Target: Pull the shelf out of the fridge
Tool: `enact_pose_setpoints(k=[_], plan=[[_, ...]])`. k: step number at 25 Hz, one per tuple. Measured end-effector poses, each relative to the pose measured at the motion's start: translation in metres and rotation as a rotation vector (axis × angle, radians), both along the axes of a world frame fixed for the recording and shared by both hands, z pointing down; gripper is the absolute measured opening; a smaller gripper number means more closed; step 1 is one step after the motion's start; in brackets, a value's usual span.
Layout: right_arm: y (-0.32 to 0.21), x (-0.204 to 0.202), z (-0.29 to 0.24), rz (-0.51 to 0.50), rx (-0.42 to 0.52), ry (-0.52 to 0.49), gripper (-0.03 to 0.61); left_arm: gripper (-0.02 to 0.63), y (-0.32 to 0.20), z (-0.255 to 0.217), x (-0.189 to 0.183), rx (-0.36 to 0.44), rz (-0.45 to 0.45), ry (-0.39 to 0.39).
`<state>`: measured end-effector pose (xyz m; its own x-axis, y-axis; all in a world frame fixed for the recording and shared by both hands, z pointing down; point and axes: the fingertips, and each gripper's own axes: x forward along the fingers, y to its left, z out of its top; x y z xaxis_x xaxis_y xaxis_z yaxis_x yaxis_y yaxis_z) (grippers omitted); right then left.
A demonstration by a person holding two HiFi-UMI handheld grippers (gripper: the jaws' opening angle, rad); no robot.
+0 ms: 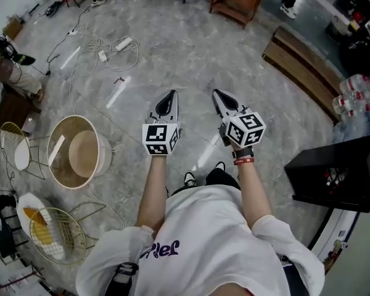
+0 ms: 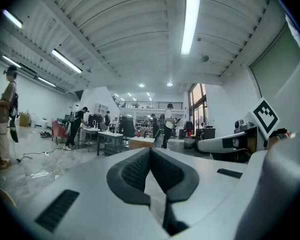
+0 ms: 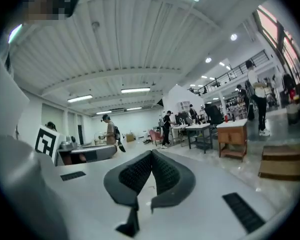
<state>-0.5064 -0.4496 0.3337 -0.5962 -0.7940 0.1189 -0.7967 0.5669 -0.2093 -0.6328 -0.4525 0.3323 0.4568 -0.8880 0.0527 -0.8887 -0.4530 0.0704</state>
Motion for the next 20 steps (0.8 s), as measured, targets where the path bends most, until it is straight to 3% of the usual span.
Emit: enact_pose_setpoints(k=[4,10,20], plan=[[0.015,0.044,-0.008,0.148,0.125,0.105,0.012,0.017,0.007,0.0,0.032,0.006,0.063,0.0],[0.039,0.12,-0.013,0.292,0.105,0.055,0.012,0.017,0.011,-0.007,0.104,0.006,0.173,-0.003],[0.151,0.327,-0.014,0.612,0.1,0.098,0.015,0.017,0.083,-0.013,0.332,0.024,0.472,-0.029]])
